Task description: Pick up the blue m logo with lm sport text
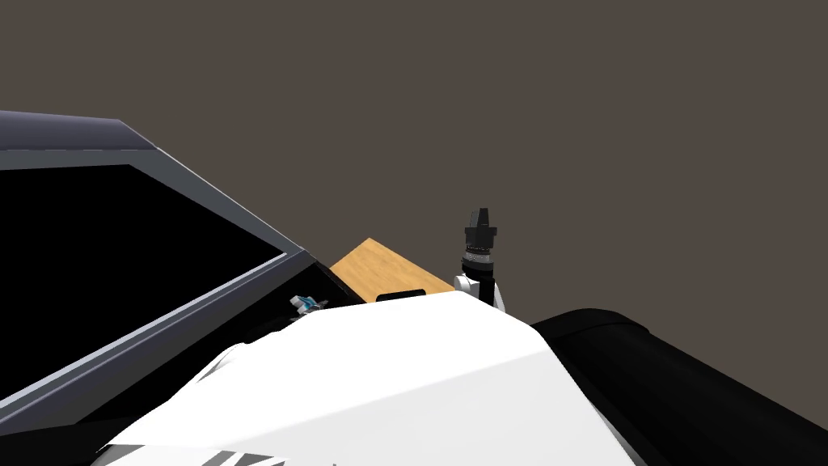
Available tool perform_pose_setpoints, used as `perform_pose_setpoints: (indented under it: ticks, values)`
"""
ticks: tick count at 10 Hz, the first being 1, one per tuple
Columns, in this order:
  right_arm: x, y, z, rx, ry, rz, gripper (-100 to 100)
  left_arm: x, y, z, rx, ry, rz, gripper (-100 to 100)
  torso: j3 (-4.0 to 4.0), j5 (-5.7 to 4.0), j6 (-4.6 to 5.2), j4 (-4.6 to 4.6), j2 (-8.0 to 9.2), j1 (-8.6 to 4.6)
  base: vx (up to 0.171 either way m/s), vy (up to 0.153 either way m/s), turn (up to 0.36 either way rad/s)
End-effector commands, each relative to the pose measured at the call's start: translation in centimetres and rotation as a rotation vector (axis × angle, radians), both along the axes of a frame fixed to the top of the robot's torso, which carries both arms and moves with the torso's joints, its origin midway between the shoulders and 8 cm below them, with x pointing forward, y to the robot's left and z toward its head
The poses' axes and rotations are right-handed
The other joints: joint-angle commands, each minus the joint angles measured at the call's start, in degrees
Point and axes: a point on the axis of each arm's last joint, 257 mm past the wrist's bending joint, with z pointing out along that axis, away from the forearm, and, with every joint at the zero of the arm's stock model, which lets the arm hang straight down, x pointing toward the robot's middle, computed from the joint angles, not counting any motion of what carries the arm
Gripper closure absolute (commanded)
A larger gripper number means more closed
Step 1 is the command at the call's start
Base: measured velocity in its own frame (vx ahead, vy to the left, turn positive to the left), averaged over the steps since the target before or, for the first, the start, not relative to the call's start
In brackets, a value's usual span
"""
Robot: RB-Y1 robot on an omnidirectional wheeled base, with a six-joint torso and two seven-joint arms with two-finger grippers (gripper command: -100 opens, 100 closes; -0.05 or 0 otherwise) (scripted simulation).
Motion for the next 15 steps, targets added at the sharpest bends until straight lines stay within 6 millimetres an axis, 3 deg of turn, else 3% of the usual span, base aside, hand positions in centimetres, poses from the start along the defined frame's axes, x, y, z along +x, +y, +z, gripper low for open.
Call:
perform_pose_setpoints:
  ticks: [1,8,9,10,11,14,15]
  values:
    - [0.0,0.0,0.0,0.0,0.0,0.0,0,-1.6,1.5,-0.4,0.025,0.07,-0.025,-100,0.0,0.0,0.0,0.0,0.0,0.0,0.063,-0.008,-0.048]
    - [0.0,0.0,0.0,0.0,0.0,0.0,0,-5.0,7.3,0.2,0.11,0.273,-0.101,-100,-0.03,0.0,-0.01,-0.01,-0.04,-0.03,0.053,-0.005,-0.036]
    - [0.0,0.0,0.0,0.0,0.0,0.0,0,-4.5,6.7,0.0,0.102,0.253,-0.093,-100,-0.04,0.0,0.0,-0.02,-0.07,-0.01,0.027,0.004,-0.01]
    - [0.0,0.0,0.0,0.0,0.0,0.0,0,-4.6,6.8,0.0,0.104,0.258,-0.096,0,0.0,0.01,-0.02,0.0,0.02,-0.01,0.005,0.001,0.001]
    - [0.0,0.0,0.0,0.0,0.0,0.0,0,-4.8,6.7,-1.0,0.103,0.257,-0.085,-100,0.05,0.0,-0.02,0.02,0.11,-0.02,0.002,0.017,-0.065]
    - [0.0,0.0,0.0,0.0,0.0,0.0,0,-5.2,6.3,-2.4,0.101,0.258,-0.073,-100,0.1,0.03,-0.02,0.04,0.18,0.08,-0.003,0.03,-0.052]
    - [0.0,0.0,0.0,0.0,0.0,0.0,0,-5.2,6.4,-2.0,0.101,0.258,-0.076,-100,0.1,0.04,-0.02,0.03,0.17,0.1,0.0,0.016,-0.015]
